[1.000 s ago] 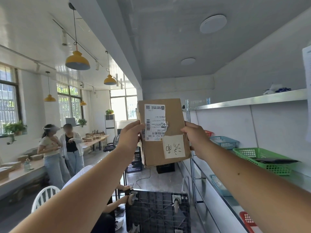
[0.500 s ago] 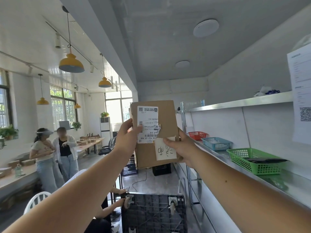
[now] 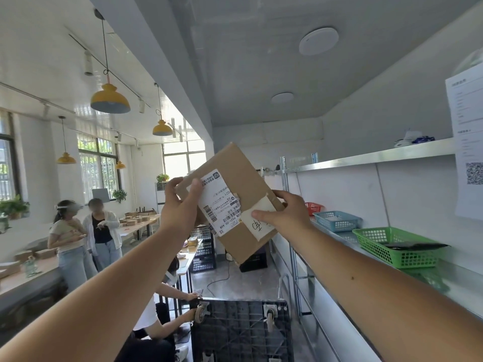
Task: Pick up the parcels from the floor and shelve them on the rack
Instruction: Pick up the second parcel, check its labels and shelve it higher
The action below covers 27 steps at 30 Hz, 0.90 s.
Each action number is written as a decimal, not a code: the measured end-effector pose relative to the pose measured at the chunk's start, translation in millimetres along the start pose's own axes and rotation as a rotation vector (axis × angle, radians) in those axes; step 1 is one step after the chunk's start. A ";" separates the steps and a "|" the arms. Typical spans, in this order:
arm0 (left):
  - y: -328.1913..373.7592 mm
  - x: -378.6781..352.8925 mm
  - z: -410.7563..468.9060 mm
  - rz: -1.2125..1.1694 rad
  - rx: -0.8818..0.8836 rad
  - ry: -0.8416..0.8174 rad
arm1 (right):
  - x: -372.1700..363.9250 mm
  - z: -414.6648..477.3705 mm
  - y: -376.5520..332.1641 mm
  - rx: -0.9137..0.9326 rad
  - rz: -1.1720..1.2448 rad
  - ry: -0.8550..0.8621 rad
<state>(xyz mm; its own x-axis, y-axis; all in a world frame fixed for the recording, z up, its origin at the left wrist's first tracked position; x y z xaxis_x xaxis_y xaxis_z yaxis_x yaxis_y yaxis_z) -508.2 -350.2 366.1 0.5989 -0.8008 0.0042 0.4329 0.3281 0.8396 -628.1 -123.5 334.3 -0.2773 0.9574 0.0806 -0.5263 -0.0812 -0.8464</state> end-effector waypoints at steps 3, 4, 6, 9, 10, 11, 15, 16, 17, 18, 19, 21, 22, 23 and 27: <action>-1.9 2.8 -2.2 -0.139 0.005 0.029 | -2.5 4.8 -11.7 0.026 -0.036 0.070; -2.4 4.3 -2.7 -0.180 0.009 0.046 | -3.4 6.2 -15.8 0.035 -0.039 0.097; -3.1 5.6 -4.5 -0.254 0.019 0.078 | -6.3 8.6 -21.0 0.042 -0.020 0.144; -2.9 4.0 -8.0 -0.272 0.004 0.125 | -13.7 10.8 -23.5 -0.014 0.155 0.171; -3.1 3.7 -8.9 -0.274 -0.004 0.146 | -16.7 11.4 -24.5 -0.034 0.221 0.184; -3.5 3.4 -9.7 -0.286 -0.008 0.165 | -19.9 11.5 -26.0 -0.060 0.293 0.205; -8.3 2.4 -12.0 -0.380 0.001 0.193 | -24.8 13.6 -28.8 -0.196 0.522 0.276; -9.6 2.0 -13.0 -0.396 -0.002 0.198 | -24.3 14.2 -29.6 -0.213 0.510 0.274; -10.4 1.5 -14.1 -0.414 -0.006 0.205 | -25.1 15.5 -29.5 -0.226 0.502 0.258; -11.1 1.0 -15.2 -0.432 -0.011 0.214 | -26.5 16.8 -28.6 -0.236 0.515 0.232; -11.8 0.2 -16.2 -0.445 -0.018 0.223 | -28.5 17.6 -28.4 -0.236 0.540 0.208; -14.3 -1.9 -17.6 -0.460 -0.019 0.234 | -34.1 17.8 -28.0 -0.209 0.623 0.132; -16.4 -2.6 -17.7 -0.469 -0.012 0.239 | -37.3 18.2 -27.6 -0.196 0.663 0.090; -18.3 -3.2 -17.2 -0.479 0.001 0.244 | -40.3 17.8 -27.6 -0.190 0.679 0.046; -23.1 -0.2 -12.2 -0.566 0.122 0.262 | -44.0 15.9 -22.7 -0.168 0.651 -0.064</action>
<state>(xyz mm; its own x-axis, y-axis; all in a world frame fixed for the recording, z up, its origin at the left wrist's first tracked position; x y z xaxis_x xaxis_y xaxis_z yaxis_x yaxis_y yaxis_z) -510.0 -351.6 340.1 0.4510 -0.6795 -0.5787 0.6604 -0.1822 0.7285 -616.8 -168.2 358.3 -0.5458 0.7089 -0.4468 -0.1049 -0.5868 -0.8029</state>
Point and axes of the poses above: each hand's wrist, its own z-axis towards the middle knuckle, its own x-axis out of the back of the hand, y = z × x, the point moved 3 cm from there along z, towards the middle knuckle, and after that the axes turned 5 degrees about -y, right-handed, at the moved point
